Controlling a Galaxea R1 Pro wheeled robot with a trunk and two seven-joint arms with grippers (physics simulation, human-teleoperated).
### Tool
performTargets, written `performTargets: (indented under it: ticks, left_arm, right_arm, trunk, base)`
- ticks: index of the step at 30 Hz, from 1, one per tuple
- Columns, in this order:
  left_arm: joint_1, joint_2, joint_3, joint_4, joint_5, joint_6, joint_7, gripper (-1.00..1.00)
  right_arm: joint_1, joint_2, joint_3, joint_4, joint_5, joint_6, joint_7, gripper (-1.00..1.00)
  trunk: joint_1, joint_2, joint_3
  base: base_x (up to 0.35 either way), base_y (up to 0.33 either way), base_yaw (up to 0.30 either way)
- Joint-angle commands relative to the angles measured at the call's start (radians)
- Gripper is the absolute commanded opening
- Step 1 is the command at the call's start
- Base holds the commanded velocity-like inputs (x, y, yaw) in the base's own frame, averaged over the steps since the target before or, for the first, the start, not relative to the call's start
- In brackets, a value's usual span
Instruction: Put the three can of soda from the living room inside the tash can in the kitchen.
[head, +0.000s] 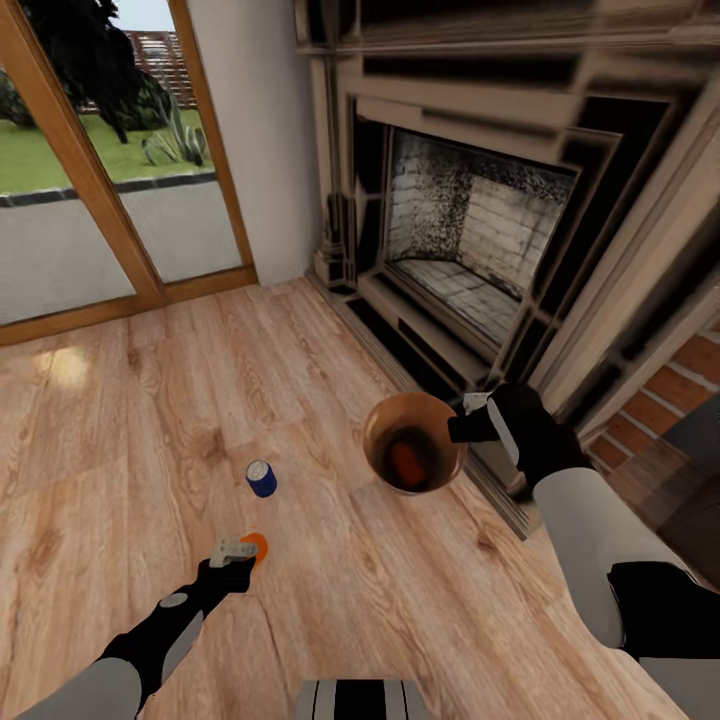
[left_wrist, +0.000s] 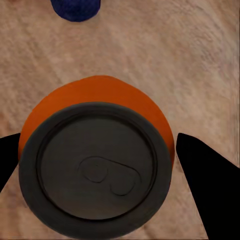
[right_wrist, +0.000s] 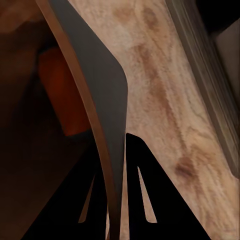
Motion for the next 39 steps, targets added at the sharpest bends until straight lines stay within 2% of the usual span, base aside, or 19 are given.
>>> performTargets:
  ticks: [1, 5, 6, 7, 15, 20, 25, 28, 31, 35, 39]
  left_arm:
    - [0.000, 0.000, 0.000, -0.032, 0.000, 0.003, 0.000, -1.00]
    - [0.000, 0.001, 0.001, -0.106, 0.002, 0.030, -0.002, -1.00]
    - [0.001, 0.005, 0.001, -0.148, 0.003, 0.075, -0.002, -1.00]
    - [0.003, 0.008, 0.001, -0.167, 0.004, 0.092, -0.003, -1.00]
    - [0.036, 0.011, -0.001, -0.247, 0.004, 0.160, -0.004, -1.00]
    - [0.050, 0.011, -0.002, -0.270, 0.002, 0.175, -0.005, -1.00]
    - [0.052, 0.012, -0.002, -0.274, 0.001, 0.178, -0.006, -1.00]
    - [0.052, 0.011, -0.002, -0.275, 0.001, 0.226, -0.006, -1.00]
    - [0.052, 0.007, -0.001, -0.275, 0.001, 0.311, -0.005, -1.00]
    - [0.052, 0.009, 0.003, -0.276, 0.001, 0.358, -0.005, -1.00]
    - [0.063, 0.023, 0.008, -0.393, 0.003, 0.450, -0.006, -1.00]
  right_arm:
    - [0.000, 0.000, -0.001, 0.001, -0.025, 0.002, 0.008, -1.00]
    - [0.000, 0.001, -0.001, 0.004, -0.025, 0.002, 0.008, -1.00]
    - [0.000, 0.001, -0.001, 0.005, -0.025, 0.002, 0.008, -1.00]
    - [0.000, 0.001, -0.001, 0.005, -0.025, 0.002, 0.008, -1.00]
    - [0.001, 0.000, -0.002, 0.005, -0.025, 0.002, 0.008, -1.00]
    - [0.002, 0.001, -0.003, 0.005, -0.026, 0.002, 0.006, -1.00]
    - [0.002, 0.001, -0.003, 0.005, -0.026, 0.002, 0.006, -1.00]
    - [0.002, 0.001, -0.003, 0.006, -0.025, 0.002, 0.005, -1.00]
    - [0.002, 0.000, -0.003, 0.006, -0.025, 0.002, 0.005, -1.00]
    - [0.002, 0.000, -0.003, 0.008, -0.025, 0.002, 0.005, -1.00]
    - [0.002, 0.000, -0.003, 0.010, -0.026, 0.002, 0.005, -1.00]
  trunk:
    - [0.000, 0.000, 0.004]
    - [-0.002, 0.001, 0.019]
    - [-0.003, 0.001, 0.023]
    - [-0.003, 0.002, 0.027]
    - [-0.007, 0.004, 0.058]
    - [-0.009, 0.005, 0.077]
    - [-0.009, 0.005, 0.077]
    - [-0.009, 0.005, 0.077]
    - [-0.009, 0.005, 0.077]
    - [-0.009, 0.005, 0.077]
    - [-0.009, 0.005, 0.077]
  base:
    - [-0.003, 0.000, 0.000]
    - [-0.001, 0.000, 0.000]
    - [0.000, 0.000, 0.000]
    - [0.000, 0.000, 0.000]
    - [0.000, 0.000, 0.000]
    - [0.000, 0.000, 0.000]
    - [0.000, 0.000, 0.000]
    - [0.000, 0.000, 0.000]
    - [0.000, 0.000, 0.000]
    - [0.000, 0.000, 0.000]
    - [0.000, 0.000, 0.000]
